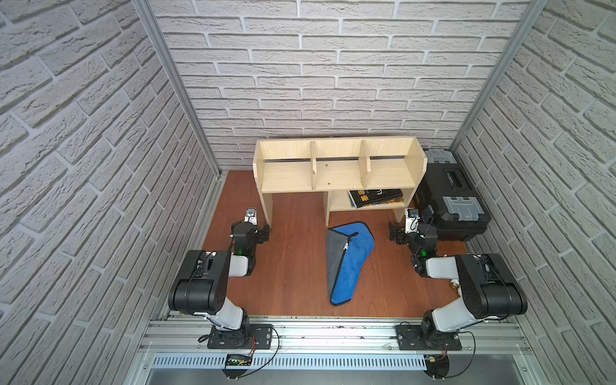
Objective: Wipe the bookshelf clean with a cloth
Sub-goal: Pick up the cleaning item at the center of the board.
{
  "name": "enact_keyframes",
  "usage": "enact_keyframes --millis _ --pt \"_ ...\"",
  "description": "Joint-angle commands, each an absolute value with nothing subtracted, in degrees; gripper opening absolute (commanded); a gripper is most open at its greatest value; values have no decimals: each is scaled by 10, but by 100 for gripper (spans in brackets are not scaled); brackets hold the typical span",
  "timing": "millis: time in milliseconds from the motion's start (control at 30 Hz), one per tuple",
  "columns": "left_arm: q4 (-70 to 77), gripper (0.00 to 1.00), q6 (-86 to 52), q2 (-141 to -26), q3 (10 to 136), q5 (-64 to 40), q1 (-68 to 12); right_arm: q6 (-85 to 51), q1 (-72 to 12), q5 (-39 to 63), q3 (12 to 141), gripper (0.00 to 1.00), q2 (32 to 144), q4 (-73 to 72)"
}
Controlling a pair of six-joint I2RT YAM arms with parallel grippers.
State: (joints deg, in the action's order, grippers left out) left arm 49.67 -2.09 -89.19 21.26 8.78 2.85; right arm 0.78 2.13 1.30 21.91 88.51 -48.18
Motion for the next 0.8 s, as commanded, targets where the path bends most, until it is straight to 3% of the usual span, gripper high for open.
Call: enact_keyframes --millis 0,567,600,700,767 --pt "514 98 -15 -890 217 82 32 4 21 11 226 99 877 -499" --pt "490 99 -17 -871 225 79 34 -6 21 -8 233 99 864 -487" --pt "431 98 -18 -833 244 78 34 -8 19 -19 255 99 828 -410" --pt "197 96 -25 -715 338 161 32 -81 0 -90 406 99 706 -5" --pt "39 96 -110 -653 407 236 35 -137 0 -87 417 99 663 65"
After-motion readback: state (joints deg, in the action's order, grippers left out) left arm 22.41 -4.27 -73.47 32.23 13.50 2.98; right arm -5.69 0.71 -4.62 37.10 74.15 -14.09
